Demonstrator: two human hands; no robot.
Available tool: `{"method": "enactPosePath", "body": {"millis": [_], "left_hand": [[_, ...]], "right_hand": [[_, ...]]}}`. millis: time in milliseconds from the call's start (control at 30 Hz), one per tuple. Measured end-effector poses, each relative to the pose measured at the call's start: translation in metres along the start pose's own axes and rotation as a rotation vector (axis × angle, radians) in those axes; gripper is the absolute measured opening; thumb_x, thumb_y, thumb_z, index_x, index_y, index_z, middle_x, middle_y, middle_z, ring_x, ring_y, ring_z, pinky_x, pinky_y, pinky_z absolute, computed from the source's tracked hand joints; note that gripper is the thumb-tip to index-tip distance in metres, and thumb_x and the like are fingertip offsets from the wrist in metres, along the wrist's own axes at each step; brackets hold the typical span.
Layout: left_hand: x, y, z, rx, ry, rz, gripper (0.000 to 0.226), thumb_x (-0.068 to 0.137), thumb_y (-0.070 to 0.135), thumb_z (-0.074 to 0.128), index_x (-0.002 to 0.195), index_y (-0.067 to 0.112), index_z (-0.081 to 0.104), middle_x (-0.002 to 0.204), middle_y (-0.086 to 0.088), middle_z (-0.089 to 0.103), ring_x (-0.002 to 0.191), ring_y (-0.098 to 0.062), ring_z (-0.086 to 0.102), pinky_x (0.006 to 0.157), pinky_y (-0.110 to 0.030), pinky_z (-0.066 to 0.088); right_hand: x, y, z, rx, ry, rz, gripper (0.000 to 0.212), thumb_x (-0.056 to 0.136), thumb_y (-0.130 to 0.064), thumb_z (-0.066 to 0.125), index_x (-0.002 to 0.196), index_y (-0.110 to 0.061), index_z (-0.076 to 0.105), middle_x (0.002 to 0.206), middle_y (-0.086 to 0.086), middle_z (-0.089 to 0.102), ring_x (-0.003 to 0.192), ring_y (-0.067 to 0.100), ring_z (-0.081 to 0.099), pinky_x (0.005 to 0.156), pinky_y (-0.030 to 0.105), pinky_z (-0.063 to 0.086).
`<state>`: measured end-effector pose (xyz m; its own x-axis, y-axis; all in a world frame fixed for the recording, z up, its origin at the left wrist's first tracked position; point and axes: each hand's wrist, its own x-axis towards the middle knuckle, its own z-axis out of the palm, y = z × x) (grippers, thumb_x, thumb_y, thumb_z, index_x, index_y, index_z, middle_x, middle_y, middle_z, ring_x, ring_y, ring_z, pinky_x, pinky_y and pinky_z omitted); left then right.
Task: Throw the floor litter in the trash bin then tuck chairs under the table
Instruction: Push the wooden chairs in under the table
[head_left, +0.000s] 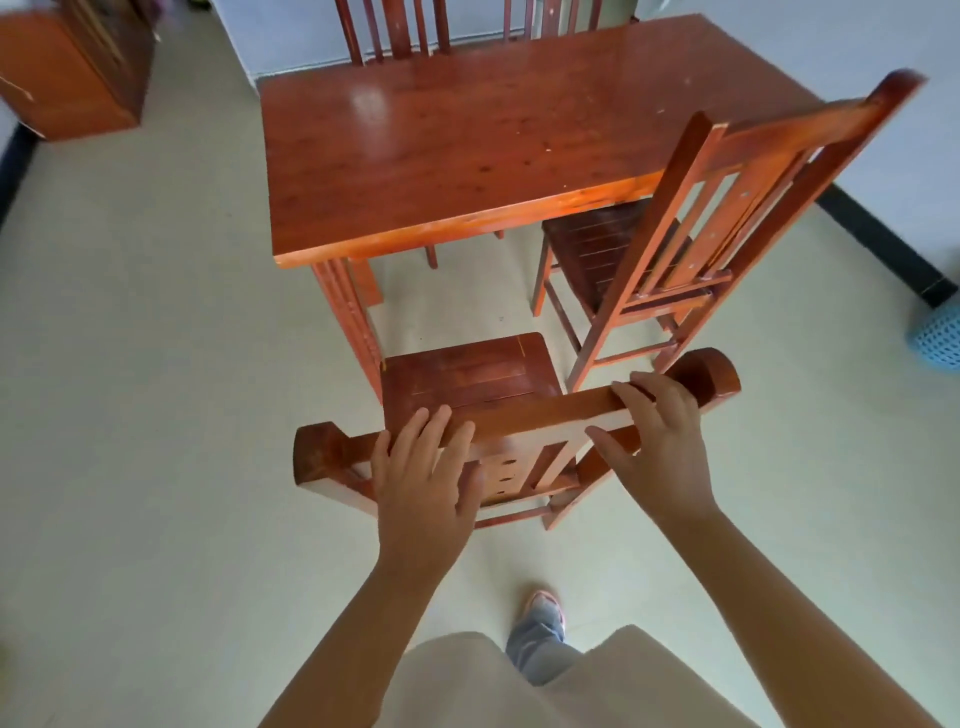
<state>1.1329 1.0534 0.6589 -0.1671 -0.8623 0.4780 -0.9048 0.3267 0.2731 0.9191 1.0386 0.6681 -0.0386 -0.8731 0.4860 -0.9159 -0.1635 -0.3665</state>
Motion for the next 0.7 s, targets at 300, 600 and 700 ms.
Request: {"method": "enactPosePath", "body": {"millis": [300,600,700], "left_hand": [[0.011,0.007,0.026,0.337,0.101,-0.002,0.034,0.095,0.040,0.031,0.106,0.016,0.052,0.102,-0.015,0.070,0.099,-0.033,0.063,0.088,-0.062,0.037],[0.057,0.019,0.046,0.346,0.136,-0.033,0.035,0.095,0.042,0.030,0.105,0.017,0.053,0.100,-0.013,0.071,0.099,-0.031,0.063,0.090,-0.057,0.036],[0.075,0.018,0.050,0.325,0.104,-0.069,0.046,0.095,0.043,0.025,0.101,0.015,0.062,0.101,-0.013,0.071,0.099,-0.031,0.063,0.090,-0.056,0.037]], "right_hand": [[0.011,0.028,0.027,0.123,0.205,-0.156,0.034,0.074,-0.033,0.060,0.093,-0.006,0.053,0.095,0.018,0.063,0.092,0.029,0.048,0.079,0.036,0.044],[0.059,0.056,0.042,0.152,0.183,-0.107,0.045,0.067,-0.042,0.067,0.088,-0.003,0.054,0.088,0.025,0.065,0.093,0.029,0.045,0.085,0.036,0.036],[0.074,0.059,0.048,0.164,0.199,-0.115,0.043,0.070,-0.042,0.061,0.088,-0.004,0.053,0.088,0.025,0.065,0.093,0.028,0.045,0.085,0.037,0.037]]}}
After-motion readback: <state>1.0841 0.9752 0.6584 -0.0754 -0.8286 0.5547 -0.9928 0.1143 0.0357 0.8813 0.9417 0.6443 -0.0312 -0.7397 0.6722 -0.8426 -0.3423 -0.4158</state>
